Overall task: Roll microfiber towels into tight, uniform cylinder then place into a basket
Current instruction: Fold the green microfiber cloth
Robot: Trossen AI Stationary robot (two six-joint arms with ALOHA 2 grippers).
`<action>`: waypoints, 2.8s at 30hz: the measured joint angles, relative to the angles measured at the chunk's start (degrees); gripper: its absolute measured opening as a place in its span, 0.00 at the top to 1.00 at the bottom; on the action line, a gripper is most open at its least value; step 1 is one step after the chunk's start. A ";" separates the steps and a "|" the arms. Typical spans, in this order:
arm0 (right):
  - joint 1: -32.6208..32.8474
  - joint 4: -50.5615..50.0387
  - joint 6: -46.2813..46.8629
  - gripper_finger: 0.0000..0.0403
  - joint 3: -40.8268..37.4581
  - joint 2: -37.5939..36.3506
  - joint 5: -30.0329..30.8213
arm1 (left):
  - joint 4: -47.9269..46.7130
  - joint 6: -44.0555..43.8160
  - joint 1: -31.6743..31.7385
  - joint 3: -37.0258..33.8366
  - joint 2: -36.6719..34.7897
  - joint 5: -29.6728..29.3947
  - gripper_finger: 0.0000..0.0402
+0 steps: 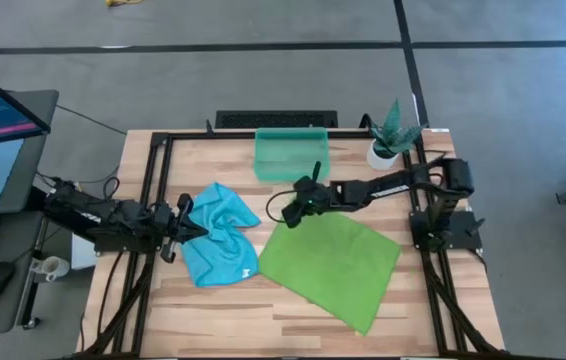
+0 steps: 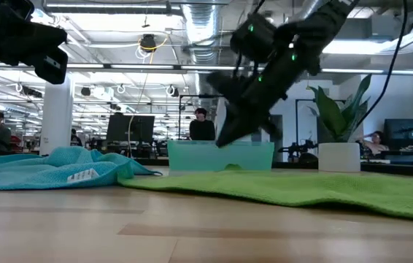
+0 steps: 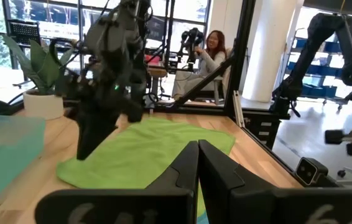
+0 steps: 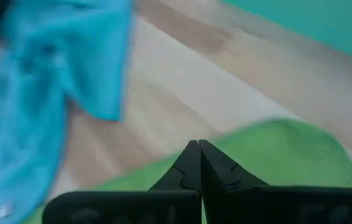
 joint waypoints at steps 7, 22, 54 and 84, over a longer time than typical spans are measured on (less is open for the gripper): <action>9.66 -7.97 -3.68 0.97 1.29 -9.71 1.98 | 0.00 0.00 -0.02 0.00 0.02 0.00 1.00; 38.37 -20.00 -3.83 0.98 1.32 -13.00 22.97 | 0.00 0.41 -0.02 0.00 0.00 0.00 1.00; 54.58 -47.02 30.82 0.90 12.73 -12.96 12.14 | -0.02 0.25 -0.01 0.00 0.01 0.17 1.00; 54.82 -33.98 40.22 0.55 12.72 4.27 -0.11 | -0.01 6.89 0.00 0.00 0.00 0.02 1.00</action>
